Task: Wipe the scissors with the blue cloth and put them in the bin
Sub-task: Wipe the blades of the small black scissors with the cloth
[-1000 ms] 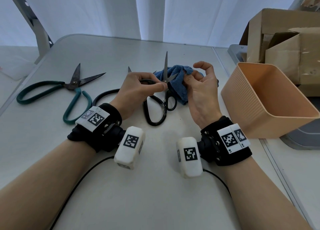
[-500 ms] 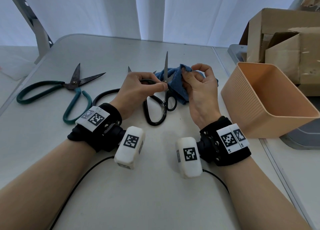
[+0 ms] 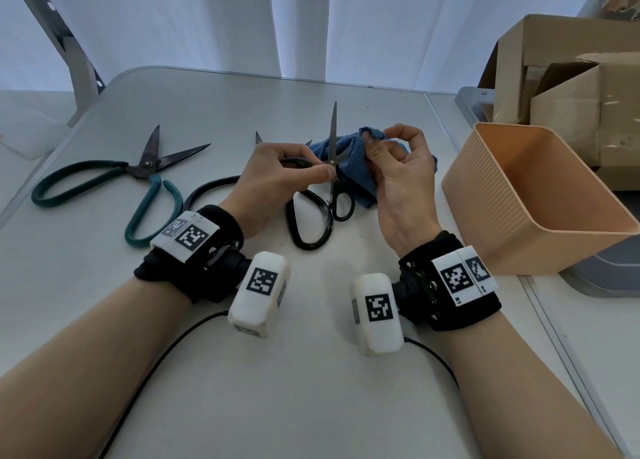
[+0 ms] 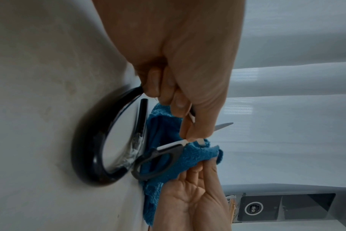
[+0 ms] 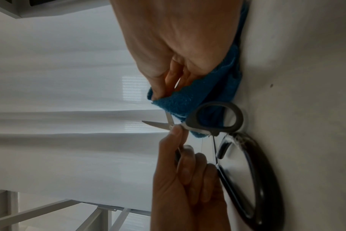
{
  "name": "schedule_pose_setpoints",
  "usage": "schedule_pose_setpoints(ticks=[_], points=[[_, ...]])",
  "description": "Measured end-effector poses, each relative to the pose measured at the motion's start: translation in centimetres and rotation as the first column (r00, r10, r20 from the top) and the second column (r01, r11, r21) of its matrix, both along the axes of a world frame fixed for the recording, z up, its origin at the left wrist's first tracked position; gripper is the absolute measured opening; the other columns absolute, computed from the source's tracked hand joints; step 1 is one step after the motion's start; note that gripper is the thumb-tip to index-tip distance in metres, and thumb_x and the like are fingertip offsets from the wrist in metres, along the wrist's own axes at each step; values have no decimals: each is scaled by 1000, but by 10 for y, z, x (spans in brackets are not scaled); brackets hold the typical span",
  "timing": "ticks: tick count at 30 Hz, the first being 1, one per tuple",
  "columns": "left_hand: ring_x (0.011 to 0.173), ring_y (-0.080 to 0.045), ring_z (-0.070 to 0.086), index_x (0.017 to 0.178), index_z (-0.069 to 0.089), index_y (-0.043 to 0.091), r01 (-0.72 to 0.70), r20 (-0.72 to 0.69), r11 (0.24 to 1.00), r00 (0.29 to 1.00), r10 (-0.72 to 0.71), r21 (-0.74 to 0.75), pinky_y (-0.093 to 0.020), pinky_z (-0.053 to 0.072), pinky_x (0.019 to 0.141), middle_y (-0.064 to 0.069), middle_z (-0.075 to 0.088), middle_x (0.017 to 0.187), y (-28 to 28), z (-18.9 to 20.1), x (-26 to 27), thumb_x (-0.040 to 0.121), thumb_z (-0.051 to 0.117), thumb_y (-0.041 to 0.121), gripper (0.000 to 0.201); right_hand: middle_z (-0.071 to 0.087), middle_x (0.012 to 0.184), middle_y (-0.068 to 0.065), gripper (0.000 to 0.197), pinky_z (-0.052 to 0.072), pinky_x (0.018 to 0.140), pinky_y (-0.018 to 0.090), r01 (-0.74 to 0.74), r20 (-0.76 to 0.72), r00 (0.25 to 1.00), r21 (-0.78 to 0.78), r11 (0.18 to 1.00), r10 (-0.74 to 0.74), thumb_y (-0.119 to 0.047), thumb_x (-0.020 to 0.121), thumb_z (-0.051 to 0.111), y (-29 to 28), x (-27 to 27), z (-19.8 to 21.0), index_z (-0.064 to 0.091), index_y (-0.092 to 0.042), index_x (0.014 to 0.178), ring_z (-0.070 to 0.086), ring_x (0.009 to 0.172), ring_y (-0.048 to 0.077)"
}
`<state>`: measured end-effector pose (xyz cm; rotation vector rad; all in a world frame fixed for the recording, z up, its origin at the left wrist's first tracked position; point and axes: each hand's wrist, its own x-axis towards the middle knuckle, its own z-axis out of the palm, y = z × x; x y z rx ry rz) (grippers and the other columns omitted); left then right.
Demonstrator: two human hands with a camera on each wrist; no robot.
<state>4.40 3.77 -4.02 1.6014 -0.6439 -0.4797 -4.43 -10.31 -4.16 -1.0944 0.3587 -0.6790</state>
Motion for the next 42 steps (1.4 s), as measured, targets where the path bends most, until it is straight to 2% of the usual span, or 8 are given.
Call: schedule_pose_setpoints(ticks=[12, 15, 18, 24, 28, 33, 38, 42], points=[[46, -6, 31, 77, 68, 5, -12, -34, 1000, 999, 11, -23, -15, 25, 44, 10, 43, 51, 1, -1, 2, 86, 75, 12, 13, 69, 81, 3, 24, 55, 75, 28, 42, -11, 999, 24, 999, -41, 8, 99, 47, -5, 1, -2, 50, -16, 101, 65, 80, 16], [46, -5, 31, 75, 67, 7, -19, -41, 1000, 999, 18, -25, -15, 25, 43, 10, 43, 52, 1, -1, 3, 86, 75, 11, 14, 70, 81, 3, 18, 58, 75, 30, -1, 1, 1000, 67, 998, 1, 1, 99, 52, -5, -1, -1, 49, -14, 109, 68, 81, 17], [46, -5, 31, 73, 66, 9, -23, -44, 999, 999, 21, -24, -15, 25, 43, 10, 42, 52, 1, -2, 3, 86, 75, 11, 16, 71, 89, 8, 30, 56, 80, 37, -89, -30, 996, 13, 996, 90, -5, 93, 63, 1, 0, -1, 46, -12, 117, 69, 86, 24], [46, -5, 31, 68, 65, 14, -11, -40, 1000, 999, 9, -29, -15, 25, 43, 9, 42, 52, 0, -2, 2, 85, 76, 11, 21, 72, 84, 6, 24, 52, 87, 46, -48, -83, 996, -74, 996, 42, -9, 94, 63, 3, 1, -2, 48, -15, 111, 67, 86, 25], [47, -6, 32, 68, 67, 13, -11, -36, 1000, 999, 10, -29, -16, 24, 44, 7, 44, 54, 0, -2, 2, 85, 76, 11, 19, 73, 83, 3, 18, 57, 78, 36, -55, -92, 995, -78, 995, 48, -12, 97, 60, 1, 1, -4, 48, -16, 110, 69, 83, 20], [45, -5, 32, 69, 64, 11, -20, -36, 1000, 999, 19, -22, -16, 24, 44, 10, 43, 50, 0, -3, 3, 85, 75, 10, 20, 72, 96, 16, 29, 52, 91, 42, -164, -102, 983, -130, 978, 152, 2, 93, 60, 3, 0, -4, 47, -13, 115, 68, 93, 29], [45, -4, 33, 68, 66, 12, -10, -34, 1000, 999, 9, -24, -15, 25, 43, 11, 43, 50, -2, -3, 3, 84, 76, 10, 19, 71, 78, 2, 18, 47, 95, 59, -65, -102, 993, -101, 993, 55, -8, 95, 61, 0, 3, -8, 51, -19, 105, 62, 91, 30], [45, -5, 33, 69, 64, 11, -25, -44, 999, 999, 23, -29, -15, 25, 43, 11, 44, 50, -1, -5, 5, 84, 76, 8, 19, 74, 87, 8, 24, 53, 89, 40, -182, -130, 978, -128, 975, 165, -3, 93, 63, 1, 0, -6, 50, -12, 111, 69, 92, 28]])
